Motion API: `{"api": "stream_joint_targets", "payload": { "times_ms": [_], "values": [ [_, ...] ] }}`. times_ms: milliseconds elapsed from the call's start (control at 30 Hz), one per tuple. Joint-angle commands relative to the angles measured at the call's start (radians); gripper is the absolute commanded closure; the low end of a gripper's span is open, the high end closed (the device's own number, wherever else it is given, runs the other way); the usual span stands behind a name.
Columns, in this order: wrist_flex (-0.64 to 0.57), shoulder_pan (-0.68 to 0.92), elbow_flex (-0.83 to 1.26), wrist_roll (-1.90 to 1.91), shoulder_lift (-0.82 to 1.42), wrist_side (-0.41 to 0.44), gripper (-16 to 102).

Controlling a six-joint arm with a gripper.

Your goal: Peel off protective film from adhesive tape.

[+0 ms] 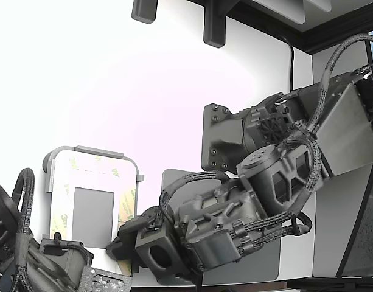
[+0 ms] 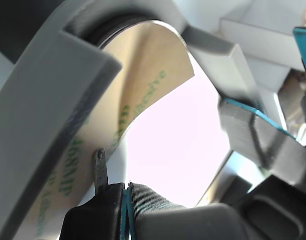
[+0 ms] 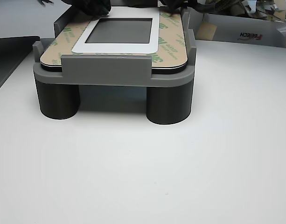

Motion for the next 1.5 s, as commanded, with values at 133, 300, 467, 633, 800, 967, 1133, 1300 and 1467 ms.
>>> {"api": "stream_joint_targets", "payload": {
  "times_ms": [133,300,467,633,800,967,1133,1300,1467],
  "values": [
    [0.153,-0.049,-0.078,-0.017,0.118,-0.023,96],
    [0.336,-0.098,-0.121,-0.017,0.238,-0.040,58],
    [0.538,-0.120,-0.138,0.074,0.413,-0.020,-11],
    [0.640,-0.173,-0.107,0.183,0.577,-0.063,-11],
    [0.606,-0.379,-0.011,0.407,0.756,-0.238,6],
    [0.489,-0.456,0.083,1.285,0.965,-0.270,-14],
    [0.540,-0.609,0.236,1.647,1.143,-0.268,-14],
    [0.558,-0.804,0.334,1.646,1.143,-0.379,-14],
    [0.549,-0.966,0.357,1.677,1.144,-0.454,-14]
  ]
}}
